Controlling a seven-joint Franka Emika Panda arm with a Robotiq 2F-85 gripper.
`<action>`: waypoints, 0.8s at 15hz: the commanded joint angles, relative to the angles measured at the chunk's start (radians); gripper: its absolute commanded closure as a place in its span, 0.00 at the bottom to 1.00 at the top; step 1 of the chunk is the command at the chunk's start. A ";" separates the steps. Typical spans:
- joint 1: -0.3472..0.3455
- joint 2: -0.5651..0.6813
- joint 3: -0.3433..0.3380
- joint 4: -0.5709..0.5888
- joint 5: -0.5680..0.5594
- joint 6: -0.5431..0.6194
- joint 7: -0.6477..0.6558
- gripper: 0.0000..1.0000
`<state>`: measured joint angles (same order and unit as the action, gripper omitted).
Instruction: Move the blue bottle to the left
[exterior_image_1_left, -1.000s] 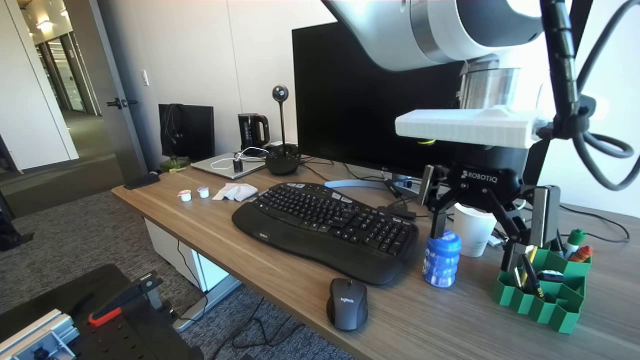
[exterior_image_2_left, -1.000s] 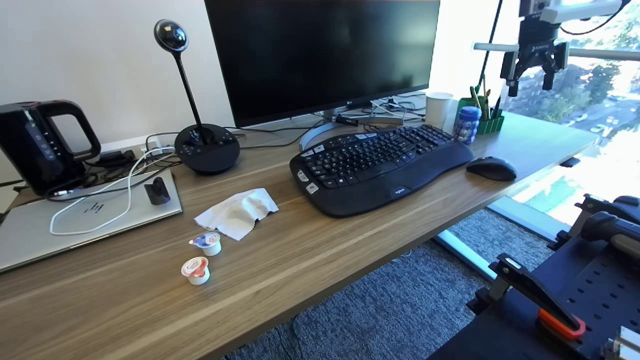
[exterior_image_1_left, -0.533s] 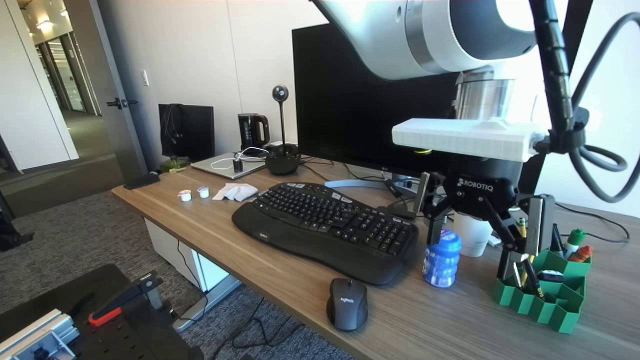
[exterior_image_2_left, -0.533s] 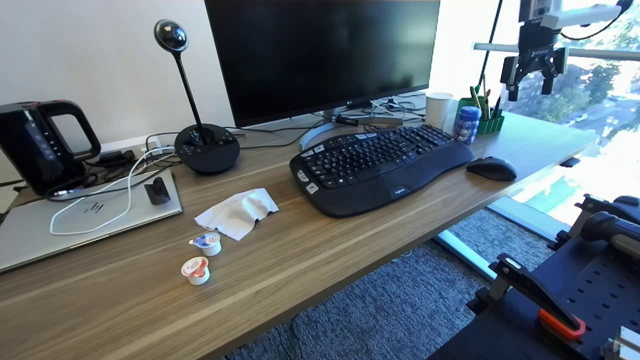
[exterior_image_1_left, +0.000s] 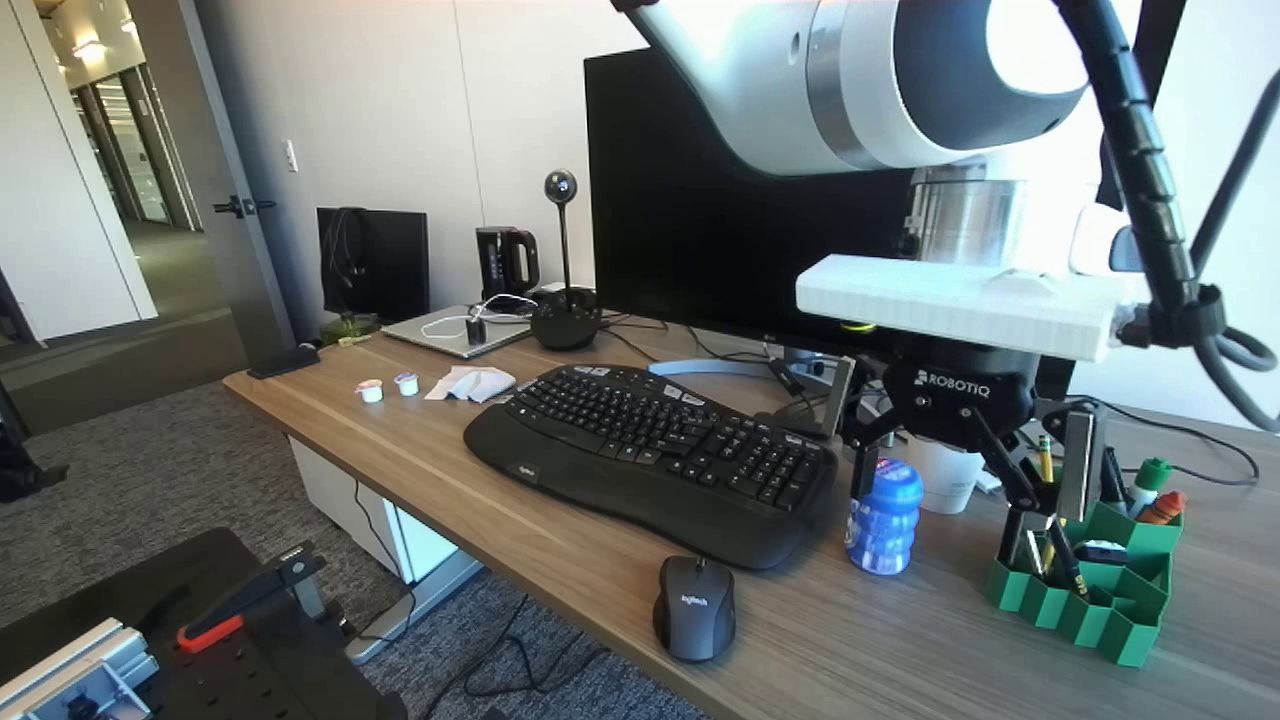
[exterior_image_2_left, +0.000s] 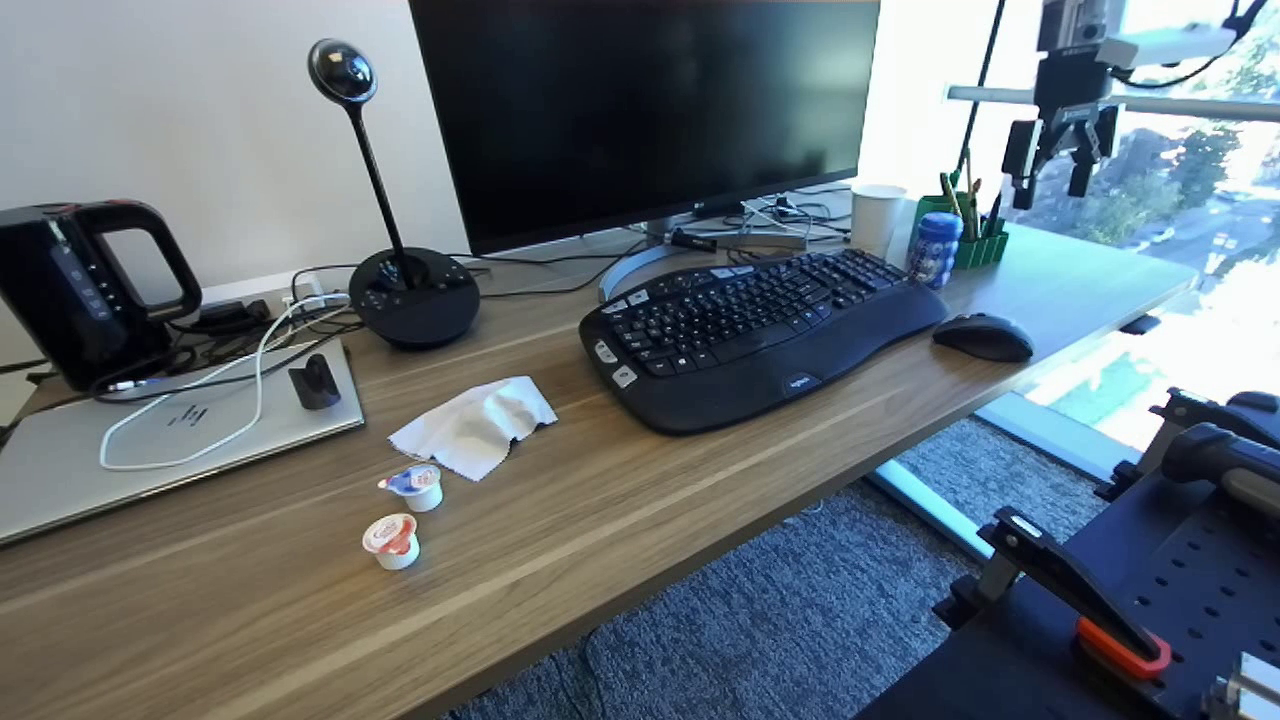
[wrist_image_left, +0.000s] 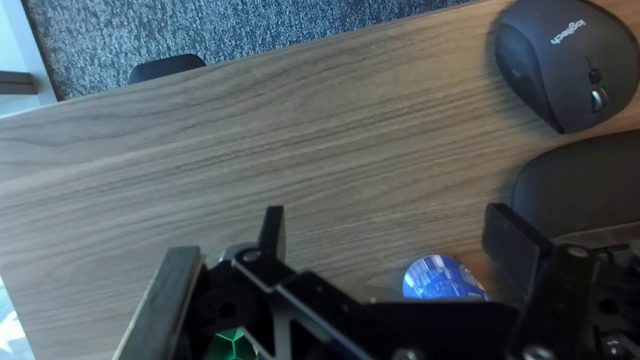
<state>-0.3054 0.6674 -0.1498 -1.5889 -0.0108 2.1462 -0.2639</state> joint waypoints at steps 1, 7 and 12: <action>-0.042 -0.020 0.043 -0.023 0.030 0.024 -0.095 0.00; -0.034 0.001 0.032 -0.001 0.015 0.005 -0.094 0.00; -0.032 0.001 0.033 -0.003 0.017 0.014 -0.090 0.00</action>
<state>-0.3332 0.6669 -0.1236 -1.5937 0.0085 2.1539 -0.3615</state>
